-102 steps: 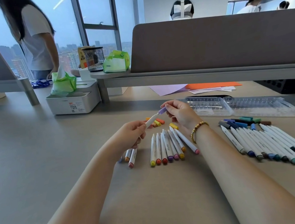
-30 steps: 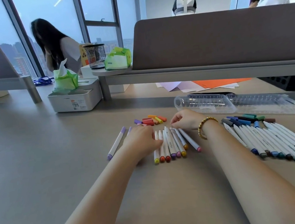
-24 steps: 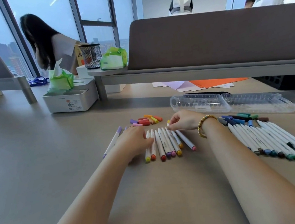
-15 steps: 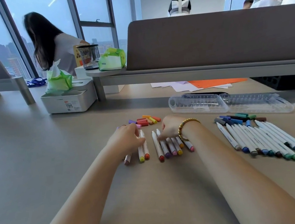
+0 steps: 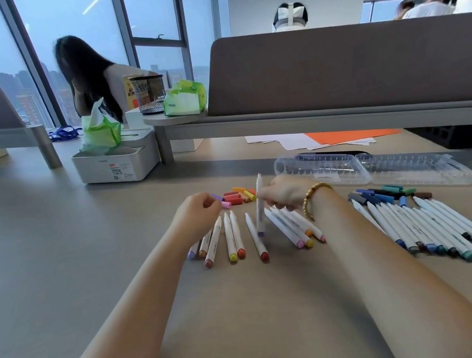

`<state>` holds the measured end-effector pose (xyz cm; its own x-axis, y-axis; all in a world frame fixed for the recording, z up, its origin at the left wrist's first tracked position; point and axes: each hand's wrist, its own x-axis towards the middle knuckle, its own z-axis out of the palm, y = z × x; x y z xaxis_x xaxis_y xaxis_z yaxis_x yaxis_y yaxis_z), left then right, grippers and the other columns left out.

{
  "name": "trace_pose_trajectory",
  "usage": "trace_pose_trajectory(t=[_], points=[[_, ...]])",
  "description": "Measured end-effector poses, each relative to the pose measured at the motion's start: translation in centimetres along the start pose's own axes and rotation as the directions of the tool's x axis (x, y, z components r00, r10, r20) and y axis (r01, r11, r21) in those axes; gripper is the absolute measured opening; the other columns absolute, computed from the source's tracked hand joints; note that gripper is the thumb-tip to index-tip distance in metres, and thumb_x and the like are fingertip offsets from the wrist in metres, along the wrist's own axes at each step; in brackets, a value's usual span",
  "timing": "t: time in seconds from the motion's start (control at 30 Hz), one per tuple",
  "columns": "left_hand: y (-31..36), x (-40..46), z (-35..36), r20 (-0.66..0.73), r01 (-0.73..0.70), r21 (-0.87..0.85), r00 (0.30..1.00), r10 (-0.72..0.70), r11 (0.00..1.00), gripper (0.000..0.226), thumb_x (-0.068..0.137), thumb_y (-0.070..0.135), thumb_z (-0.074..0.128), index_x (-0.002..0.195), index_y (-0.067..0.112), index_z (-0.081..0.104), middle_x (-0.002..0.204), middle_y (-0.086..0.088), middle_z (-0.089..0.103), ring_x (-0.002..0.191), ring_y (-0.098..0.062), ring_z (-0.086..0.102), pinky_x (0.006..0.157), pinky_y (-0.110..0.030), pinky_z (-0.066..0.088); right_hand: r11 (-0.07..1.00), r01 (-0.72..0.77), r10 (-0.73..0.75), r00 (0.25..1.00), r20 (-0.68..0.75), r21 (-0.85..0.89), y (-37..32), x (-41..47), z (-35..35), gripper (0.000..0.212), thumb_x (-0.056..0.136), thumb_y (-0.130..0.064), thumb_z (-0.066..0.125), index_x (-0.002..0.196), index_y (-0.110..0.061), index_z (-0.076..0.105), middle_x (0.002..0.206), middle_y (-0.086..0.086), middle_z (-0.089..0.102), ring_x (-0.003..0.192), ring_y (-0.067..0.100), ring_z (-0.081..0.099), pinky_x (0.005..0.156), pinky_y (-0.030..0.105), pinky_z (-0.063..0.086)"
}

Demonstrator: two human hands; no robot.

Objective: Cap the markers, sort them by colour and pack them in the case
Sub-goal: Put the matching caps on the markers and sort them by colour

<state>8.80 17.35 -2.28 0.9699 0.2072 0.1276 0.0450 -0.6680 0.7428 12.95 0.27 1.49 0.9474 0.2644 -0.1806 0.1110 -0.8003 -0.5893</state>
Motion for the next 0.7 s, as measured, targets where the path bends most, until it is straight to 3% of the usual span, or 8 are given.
trace_pose_trajectory(t=[0.07, 0.13, 0.27, 0.37, 0.47, 0.57, 0.63, 0.7], points=[[0.3, -0.2, -0.1, 0.022, -0.009, -0.052, 1.0, 0.01, 0.999, 0.019, 0.095, 0.021, 0.046, 0.095, 0.01, 0.062, 0.074, -0.005, 0.053, 0.06, -0.012, 0.041, 0.055, -0.023, 0.034, 0.959, 0.008, -0.007, 1.0, -0.004, 0.282, 0.1, 0.3, -0.1, 0.025, 0.093, -0.024, 0.048, 0.074, -0.01, 0.059, 0.067, 0.001, 0.048, 0.057, 0.011, 0.038, 0.051, 0.021, 0.03], [0.5, -0.3, -0.1, 0.068, -0.041, -0.063, 0.997, 0.045, 0.997, 0.026, 0.097, 0.026, 0.044, 0.096, 0.009, 0.065, 0.072, -0.003, 0.054, 0.057, -0.01, 0.04, 0.054, -0.022, 0.033, 0.894, 0.009, -0.007, 1.0, -0.006, 0.447, -0.1, 0.6, 0.2, 0.024, 0.093, -0.02, 0.049, 0.075, -0.01, 0.06, 0.067, 0.002, 0.051, 0.056, 0.01, 0.038, 0.048, 0.019, 0.028], [0.7, -0.5, -0.1, 0.152, -0.072, -0.069, 0.985, 0.082, 0.995, 0.032, 0.096, 0.036, 0.046, 0.093, 0.012, 0.066, 0.073, 0.004, 0.061, 0.066, -0.012, 0.051, 0.062, -0.022, 0.041, 0.836, 0.014, -0.01, 1.0, -0.01, 0.548, -1.1, 1.3, 1.6, 0.021, 0.093, -0.019, 0.051, 0.077, -0.012, 0.06, 0.079, 0.008, 0.053, 0.058, 0.01, 0.041, 0.046, 0.019, 0.03], [0.4, -0.2, -0.3, 0.135, -0.049, -0.078, 0.989, 0.059, 0.996, 0.029, 0.096, 0.033, 0.048, 0.096, 0.012, 0.067, 0.08, 0.003, 0.066, 0.069, -0.008, 0.053, 0.066, -0.019, 0.043, 0.815, 0.039, -0.037, 0.999, -0.015, 0.578, -1.8, 1.6, 2.6, 0.015, 0.094, -0.021, 0.054, 0.093, -0.009, 0.063, 0.082, 0.006, 0.058, 0.064, 0.011, 0.044, 0.05, 0.02, 0.033], [-0.6, 0.9, -1.2, 0.053, 0.053, -0.139, 0.998, -0.046, 0.989, 0.022, 0.098, 0.021, 0.045, 0.101, 0.008, 0.062, 0.078, 0.003, 0.063, 0.064, -0.007, 0.05, 0.059, -0.017, 0.041, 0.879, 0.095, -0.036, 0.991, -0.133, 0.468, -1.9, 2.3, 3.0, 0.028, 0.095, -0.026, 0.052, 0.112, -0.005, 0.06, 0.087, 0.003, 0.06, 0.075, 0.013, 0.05, 0.059, 0.019, 0.036], [-2.1, 2.3, -2.6, -0.058, 0.129, -0.204, 0.988, -0.144, 0.97, 0.02, 0.098, 0.019, 0.042, 0.102, 0.008, 0.058, 0.075, 0.002, 0.061, 0.064, -0.009, 0.05, 0.065, -0.026, 0.043, 0.949, 0.157, -0.069, 0.95, -0.305, 0.275, -2.1, 4.1, 3.7, 0.024, 0.095, -0.019, 0.052, 0.113, -0.006, 0.061, 0.107, 0.009, 0.062, 0.099, 0.021, 0.057, 0.076, 0.023, 0.047], [-3.2, 3.0, -2.9, -0.125, 0.156, -0.209, 0.975, -0.185, 0.965, 0.019, 0.097, 0.02, 0.041, 0.099, 0.01, 0.057, 0.073, 0.002, 0.059, 0.063, -0.01, 0.047, 0.068, -0.027, 0.04, 0.984, 0.144, -0.097, 0.921, -0.377, 0.1, -2.6, 5.4, 4.8, 0.022, 0.095, -0.02, 0.052, 0.11, -0.01, 0.064, 0.113, 0.009, 0.063, 0.108, 0.025, 0.055, 0.088, 0.031, 0.049], [-4.3, 3.2, -2.9, -0.212, 0.164, -0.223, 0.954, -0.212, 0.961, 0.019, 0.096, 0.022, 0.041, 0.095, 0.01, 0.056, 0.074, 0.0, 0.057, 0.06, -0.012, 0.045, 0.059, -0.027, 0.038, 0.983, 0.112, -0.162, 0.901, -0.402, -0.146, -3.2, 6.3, 5.8, 0.025, 0.093, -0.026, 0.053, 0.112, -0.015, 0.065, 0.116, 0.008, 0.061, 0.11, 0.026, 0.05, 0.085, 0.032, 0.045]])
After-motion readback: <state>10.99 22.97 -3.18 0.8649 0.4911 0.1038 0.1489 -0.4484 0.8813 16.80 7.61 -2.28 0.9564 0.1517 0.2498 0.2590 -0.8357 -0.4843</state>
